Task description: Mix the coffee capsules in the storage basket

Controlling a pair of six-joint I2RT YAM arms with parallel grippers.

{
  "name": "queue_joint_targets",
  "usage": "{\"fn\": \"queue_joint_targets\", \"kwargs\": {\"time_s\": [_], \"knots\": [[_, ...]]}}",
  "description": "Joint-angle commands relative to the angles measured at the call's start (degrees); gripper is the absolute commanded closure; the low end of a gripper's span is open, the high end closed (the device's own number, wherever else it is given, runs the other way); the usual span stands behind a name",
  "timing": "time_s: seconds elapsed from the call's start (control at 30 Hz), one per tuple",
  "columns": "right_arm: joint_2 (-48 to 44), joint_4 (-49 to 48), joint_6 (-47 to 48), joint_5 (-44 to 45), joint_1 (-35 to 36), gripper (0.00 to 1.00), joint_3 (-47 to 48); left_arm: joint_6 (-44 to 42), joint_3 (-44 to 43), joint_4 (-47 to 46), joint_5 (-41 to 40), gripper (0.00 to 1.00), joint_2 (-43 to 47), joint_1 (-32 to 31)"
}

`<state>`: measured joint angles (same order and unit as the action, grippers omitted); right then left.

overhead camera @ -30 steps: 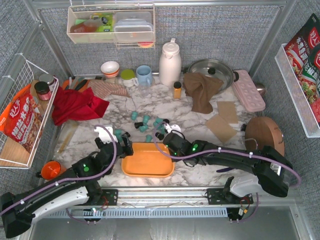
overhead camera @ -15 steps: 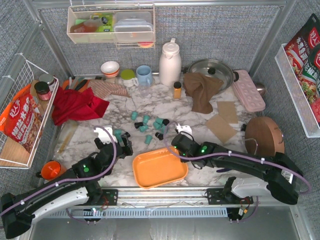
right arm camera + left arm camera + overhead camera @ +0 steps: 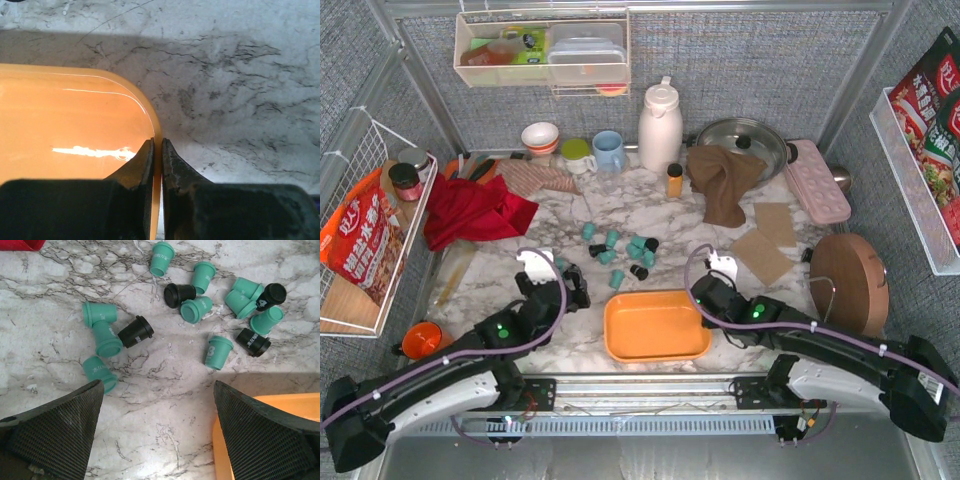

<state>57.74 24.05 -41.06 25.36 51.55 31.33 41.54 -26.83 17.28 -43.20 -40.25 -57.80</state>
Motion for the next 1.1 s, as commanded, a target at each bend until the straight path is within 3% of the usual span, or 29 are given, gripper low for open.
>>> {"fn": "queue_joint_targets", "kwargs": {"time_s": [0.0,0.17,0.4,0.63,0.8,1.07], "knots": [[-2.9,3.5,-0.1,3.0,-1.3,1.00,-0.5,-2.3,-0.6,-5.2,2.6,0.01,-3.5,1.4],[-5.7,5.1,4.0,0.9,-5.5,1.00,0.7,-3.7,-1.5,-9.4,7.1,0.01,-8.3,4.6],[-2.6,4.4,4.2,-3.5,-6.0,1.00,2.6,-5.3,-3.1,-16.3,16.1,0.04,-17.5,7.0],[-2.1,3.6,3.7,-5.7,-6.0,0.98,1.8,-6.2,-5.7,-20.1,22.0,0.14,-29.3,9.1],[-2.1,2.0,0.5,-7.2,-4.9,0.93,0.0,-8.3,-9.9,-20.8,26.1,0.25,-36.8,11.6],[-6.2,-0.8,-5.9,-3.6,-2.1,0.88,-2.9,-9.8,-13.2,-21.0,28.8,0.28,-42.4,12.4]]}}
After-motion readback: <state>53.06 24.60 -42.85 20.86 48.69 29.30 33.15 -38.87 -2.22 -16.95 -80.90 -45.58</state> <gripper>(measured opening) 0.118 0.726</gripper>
